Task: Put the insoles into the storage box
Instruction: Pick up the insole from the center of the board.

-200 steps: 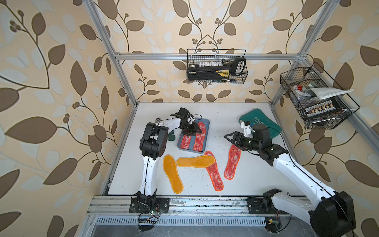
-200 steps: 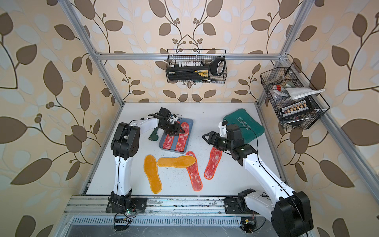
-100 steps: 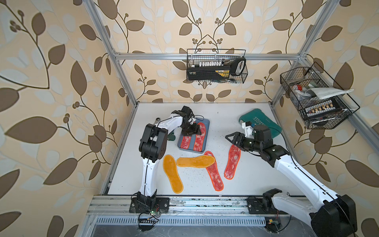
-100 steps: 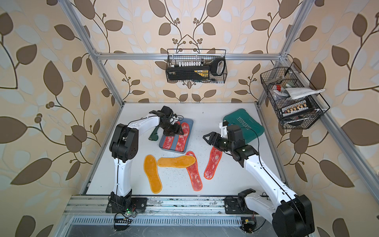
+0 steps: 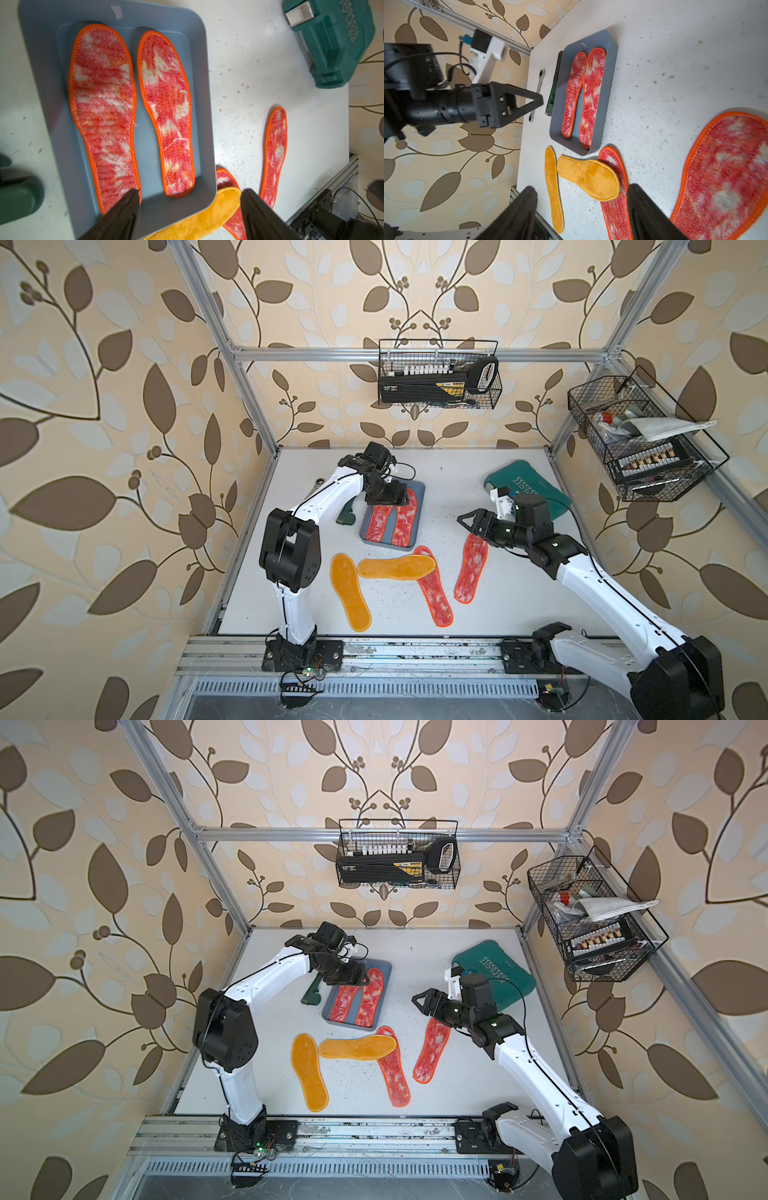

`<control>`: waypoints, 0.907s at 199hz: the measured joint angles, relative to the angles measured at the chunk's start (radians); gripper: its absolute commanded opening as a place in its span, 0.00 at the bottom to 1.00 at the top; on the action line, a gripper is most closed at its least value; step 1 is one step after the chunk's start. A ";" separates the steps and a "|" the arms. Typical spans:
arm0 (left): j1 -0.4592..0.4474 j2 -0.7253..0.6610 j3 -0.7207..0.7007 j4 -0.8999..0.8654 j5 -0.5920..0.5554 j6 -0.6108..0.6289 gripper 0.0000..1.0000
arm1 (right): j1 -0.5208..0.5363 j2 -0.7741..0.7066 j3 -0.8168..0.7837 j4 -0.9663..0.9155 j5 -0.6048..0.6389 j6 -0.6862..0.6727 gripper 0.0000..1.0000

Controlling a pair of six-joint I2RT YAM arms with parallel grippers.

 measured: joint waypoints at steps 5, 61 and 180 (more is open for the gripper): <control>-0.005 -0.030 -0.021 -0.003 -0.005 0.002 0.79 | 0.000 -0.002 0.000 -0.003 0.000 -0.005 0.71; -0.074 -0.335 -0.281 -0.065 -0.049 0.010 0.79 | 0.012 -0.039 0.007 -0.078 0.029 -0.084 0.76; -0.175 -0.543 -0.527 -0.082 -0.120 -0.073 0.94 | 0.040 -0.135 0.007 -0.181 0.079 -0.184 0.90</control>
